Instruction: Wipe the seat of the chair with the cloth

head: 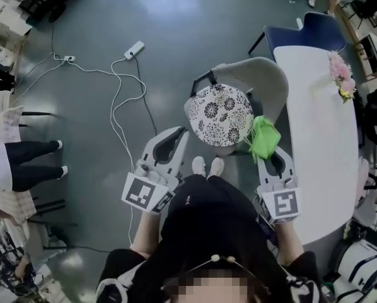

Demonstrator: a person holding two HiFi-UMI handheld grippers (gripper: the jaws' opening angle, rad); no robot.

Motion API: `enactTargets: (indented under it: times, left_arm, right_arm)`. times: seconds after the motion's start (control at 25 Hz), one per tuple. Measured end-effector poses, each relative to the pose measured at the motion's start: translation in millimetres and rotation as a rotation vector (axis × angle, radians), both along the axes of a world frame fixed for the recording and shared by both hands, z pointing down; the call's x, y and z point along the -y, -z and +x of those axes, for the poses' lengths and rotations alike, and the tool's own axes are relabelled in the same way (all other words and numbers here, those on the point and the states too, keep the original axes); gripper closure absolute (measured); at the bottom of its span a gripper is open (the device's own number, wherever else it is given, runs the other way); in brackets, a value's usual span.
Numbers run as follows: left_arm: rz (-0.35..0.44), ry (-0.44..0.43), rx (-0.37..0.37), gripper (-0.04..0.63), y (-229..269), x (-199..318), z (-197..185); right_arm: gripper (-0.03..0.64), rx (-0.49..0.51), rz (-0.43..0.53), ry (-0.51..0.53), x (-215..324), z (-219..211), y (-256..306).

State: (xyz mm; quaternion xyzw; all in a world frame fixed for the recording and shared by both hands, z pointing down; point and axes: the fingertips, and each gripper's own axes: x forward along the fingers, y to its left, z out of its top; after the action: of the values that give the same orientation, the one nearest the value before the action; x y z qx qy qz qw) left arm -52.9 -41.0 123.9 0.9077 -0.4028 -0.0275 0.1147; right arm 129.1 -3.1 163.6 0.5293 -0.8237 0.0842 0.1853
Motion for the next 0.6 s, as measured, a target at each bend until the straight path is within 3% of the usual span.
enactTargets:
  times: [0.24, 0.32, 0.44, 0.6]
  left_arm:
    - [0.022, -0.048, 0.056, 0.571, 14.5, 5.7, 22.9]
    - [0.048, -0.065, 0.061, 0.571, 22.3, 10.3, 31.0]
    - [0.083, -0.075, 0.068, 0.571, 32.7, 15.9, 38.5]
    - [0.107, -0.075, 0.074, 0.571, 38.1, 21.3, 41.2]
  right_arm:
    - [0.568, 0.059, 0.133, -0.184, -2.1, 30.8, 31.8]
    - [0.568, 0.038, 0.184, -0.215, 10.3, 34.1, 38.2]
    - [0.568, 0.018, 0.224, -0.178, 21.7, 30.8, 44.9]
    - [0.568, 0.085, 0.214, -0.138, 24.9, 27.5, 44.6]
